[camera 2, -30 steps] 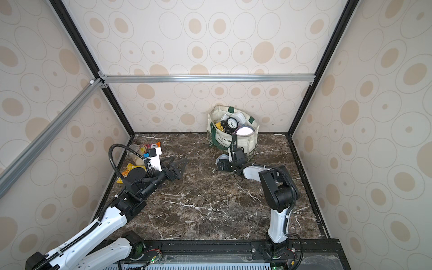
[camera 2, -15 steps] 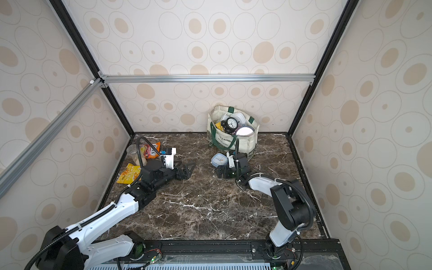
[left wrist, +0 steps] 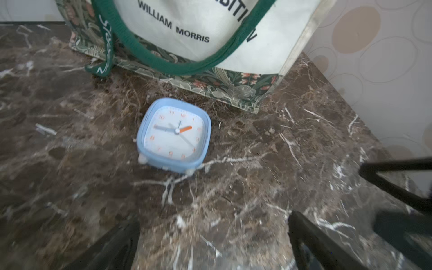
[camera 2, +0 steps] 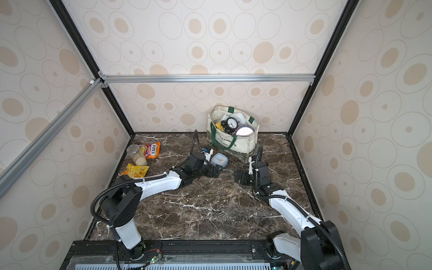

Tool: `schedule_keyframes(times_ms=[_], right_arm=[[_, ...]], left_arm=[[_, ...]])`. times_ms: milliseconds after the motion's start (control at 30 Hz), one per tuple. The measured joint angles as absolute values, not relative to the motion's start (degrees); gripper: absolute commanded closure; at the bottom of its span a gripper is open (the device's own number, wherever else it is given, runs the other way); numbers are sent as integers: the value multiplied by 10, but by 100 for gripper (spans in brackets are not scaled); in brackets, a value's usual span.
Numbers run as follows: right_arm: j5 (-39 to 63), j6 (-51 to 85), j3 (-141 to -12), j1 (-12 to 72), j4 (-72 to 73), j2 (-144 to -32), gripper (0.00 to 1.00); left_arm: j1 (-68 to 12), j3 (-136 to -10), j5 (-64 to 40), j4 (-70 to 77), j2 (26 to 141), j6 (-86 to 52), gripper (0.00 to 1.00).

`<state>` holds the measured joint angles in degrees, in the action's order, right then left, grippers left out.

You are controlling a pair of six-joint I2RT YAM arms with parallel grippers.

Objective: Put the alarm clock into the canvas bag
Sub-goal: Pick up the alarm from the center of the board.

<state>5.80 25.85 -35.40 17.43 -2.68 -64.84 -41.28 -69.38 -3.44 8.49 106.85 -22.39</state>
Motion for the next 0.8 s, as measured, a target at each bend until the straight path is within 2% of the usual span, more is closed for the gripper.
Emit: schedule_keyframes(times_ms=[333,800], right_arm=[[74,266,-312,173,-49,-593,0],[93,282,-286,173,-51,-564,0]], left_arm=[[-399,-944,3,-42,1265,-80,2],[-368,-1037,-32,-123,1321,-18,2]])
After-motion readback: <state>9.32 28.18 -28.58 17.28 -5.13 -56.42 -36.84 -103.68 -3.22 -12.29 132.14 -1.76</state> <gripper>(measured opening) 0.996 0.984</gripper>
